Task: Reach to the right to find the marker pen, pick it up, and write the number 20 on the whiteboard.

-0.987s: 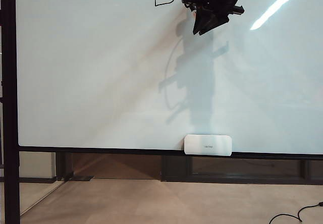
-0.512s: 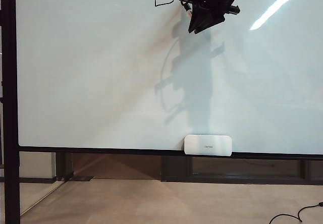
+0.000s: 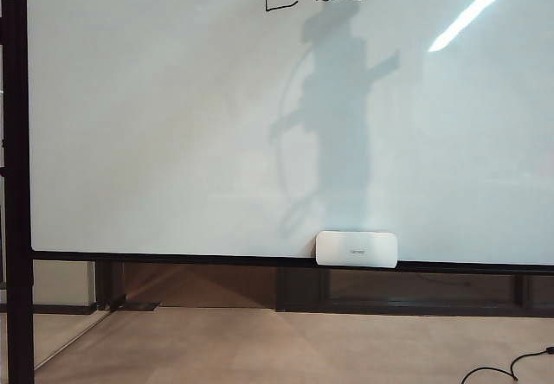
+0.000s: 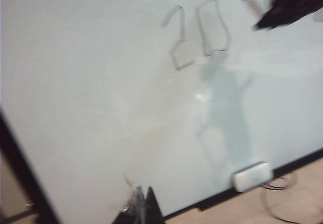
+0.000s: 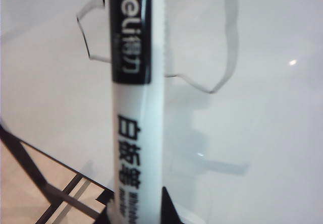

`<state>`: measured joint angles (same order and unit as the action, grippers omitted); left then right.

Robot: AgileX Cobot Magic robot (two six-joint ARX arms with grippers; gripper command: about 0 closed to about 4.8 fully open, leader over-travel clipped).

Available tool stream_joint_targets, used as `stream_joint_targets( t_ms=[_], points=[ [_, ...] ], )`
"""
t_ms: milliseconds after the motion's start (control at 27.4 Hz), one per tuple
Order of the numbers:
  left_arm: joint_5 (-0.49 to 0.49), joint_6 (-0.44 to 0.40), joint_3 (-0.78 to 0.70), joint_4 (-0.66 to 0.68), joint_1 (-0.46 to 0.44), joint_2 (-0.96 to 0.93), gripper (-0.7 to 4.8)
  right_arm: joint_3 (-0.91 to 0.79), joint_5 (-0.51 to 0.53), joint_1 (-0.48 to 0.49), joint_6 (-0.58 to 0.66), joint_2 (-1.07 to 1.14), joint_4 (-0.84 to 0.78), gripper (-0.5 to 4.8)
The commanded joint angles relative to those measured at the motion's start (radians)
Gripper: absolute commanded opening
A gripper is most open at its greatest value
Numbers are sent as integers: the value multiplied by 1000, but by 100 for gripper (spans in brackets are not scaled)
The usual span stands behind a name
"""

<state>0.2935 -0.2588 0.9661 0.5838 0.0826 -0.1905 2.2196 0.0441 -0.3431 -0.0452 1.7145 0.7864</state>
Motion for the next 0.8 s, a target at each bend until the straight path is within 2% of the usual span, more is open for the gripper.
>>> stream_joint_targets(
  t_ms=[37, 292, 548, 804],
  points=[
    [-114, -19, 81, 124, -2, -1, -5, 6, -53, -2, 16, -124, 87, -2],
    [-190, -6, 230, 350, -3, 6, -5, 5, -148, -2, 14, -359, 222, -2],
    [-297, 27, 354, 495, -4, 26, -5, 4, -233, -2, 18, -563, 391, -2],
    [-300, 76, 436, 602, -13, 80, -5, 3, -292, 0, 29, -726, 591, -2]
  ],
)
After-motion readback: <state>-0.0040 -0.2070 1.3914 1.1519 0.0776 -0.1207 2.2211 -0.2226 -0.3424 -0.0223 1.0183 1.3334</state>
